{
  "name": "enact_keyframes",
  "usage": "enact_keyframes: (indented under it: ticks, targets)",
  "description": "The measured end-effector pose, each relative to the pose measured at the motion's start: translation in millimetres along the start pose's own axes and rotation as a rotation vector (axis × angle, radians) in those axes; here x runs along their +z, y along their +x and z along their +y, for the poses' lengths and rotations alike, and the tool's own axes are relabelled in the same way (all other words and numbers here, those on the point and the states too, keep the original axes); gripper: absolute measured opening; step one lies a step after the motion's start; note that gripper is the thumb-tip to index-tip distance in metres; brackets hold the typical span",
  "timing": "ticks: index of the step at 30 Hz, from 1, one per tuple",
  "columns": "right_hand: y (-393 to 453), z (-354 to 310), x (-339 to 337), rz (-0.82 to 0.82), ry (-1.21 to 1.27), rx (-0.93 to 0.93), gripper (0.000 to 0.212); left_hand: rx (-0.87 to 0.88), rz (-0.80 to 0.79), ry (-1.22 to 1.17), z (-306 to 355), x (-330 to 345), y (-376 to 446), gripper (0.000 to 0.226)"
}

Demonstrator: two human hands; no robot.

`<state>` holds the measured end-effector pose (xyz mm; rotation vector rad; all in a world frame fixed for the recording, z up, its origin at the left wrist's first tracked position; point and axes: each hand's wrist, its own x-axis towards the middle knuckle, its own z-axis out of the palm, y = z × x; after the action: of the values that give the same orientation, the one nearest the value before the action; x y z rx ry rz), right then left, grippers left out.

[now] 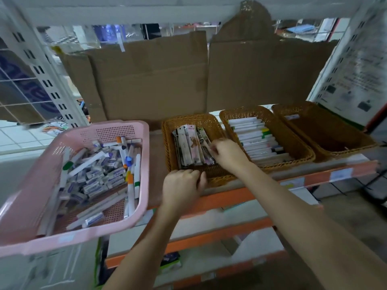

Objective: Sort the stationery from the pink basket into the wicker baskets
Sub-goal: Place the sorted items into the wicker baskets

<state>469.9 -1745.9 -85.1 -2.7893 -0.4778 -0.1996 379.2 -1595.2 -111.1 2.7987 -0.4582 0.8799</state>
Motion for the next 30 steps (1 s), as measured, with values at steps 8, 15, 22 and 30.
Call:
enact_keyframes:
  ticks: [8, 15, 22, 30]
  targets:
    - [-52.5, -1.3, -14.4, 0.007, -0.004, -0.045, 0.026, -0.105, -0.210, 0.033, 8.1, -8.9, 2.2, 0.039]
    - [-74.4, -15.4, -33.8, -0.004, -0.057, -0.072, 0.024, -0.036, -0.356, 0.206, 22.7, -34.4, 22.1, 0.033]
    - [-58.8, -60.2, -64.9, 0.011, -0.118, -0.111, 0.027, -0.004, -0.345, 0.405, -17.9, -102.2, 42.0, 0.032]
    - [-22.9, -162.6, -68.6, 0.113, -0.055, -0.175, 0.028, -0.159, -0.430, 0.520, -135.2, -167.7, 17.4, 0.034]
